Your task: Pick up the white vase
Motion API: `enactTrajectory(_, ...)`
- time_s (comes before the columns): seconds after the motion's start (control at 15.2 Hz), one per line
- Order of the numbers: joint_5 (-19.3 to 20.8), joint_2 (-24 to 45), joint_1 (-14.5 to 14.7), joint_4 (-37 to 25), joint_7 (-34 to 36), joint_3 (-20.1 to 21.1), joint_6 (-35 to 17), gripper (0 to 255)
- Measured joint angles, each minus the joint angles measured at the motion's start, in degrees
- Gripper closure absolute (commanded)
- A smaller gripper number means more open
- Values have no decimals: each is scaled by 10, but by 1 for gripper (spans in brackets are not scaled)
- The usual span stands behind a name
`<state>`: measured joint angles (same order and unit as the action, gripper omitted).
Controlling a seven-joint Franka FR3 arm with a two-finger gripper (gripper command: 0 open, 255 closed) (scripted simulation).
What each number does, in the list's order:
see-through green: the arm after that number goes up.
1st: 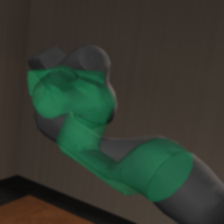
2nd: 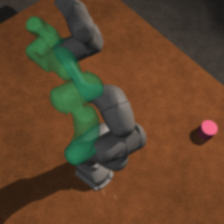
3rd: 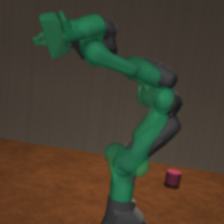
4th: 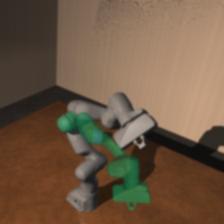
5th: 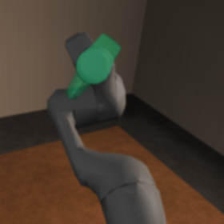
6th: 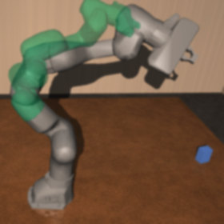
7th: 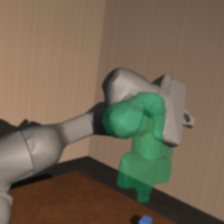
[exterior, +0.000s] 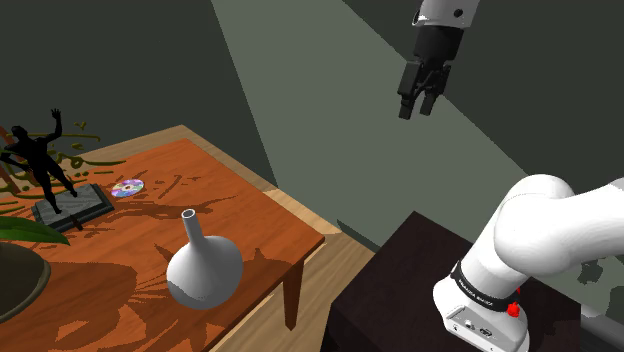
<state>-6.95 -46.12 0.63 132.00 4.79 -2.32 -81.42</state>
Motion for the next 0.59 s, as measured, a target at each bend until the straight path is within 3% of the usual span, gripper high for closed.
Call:
enactTrajectory(0.13,-3,6,2,-1,4,5,-6,0)
enactTrajectory(0.59,-38,80,25,-6,58,78,-92,0)
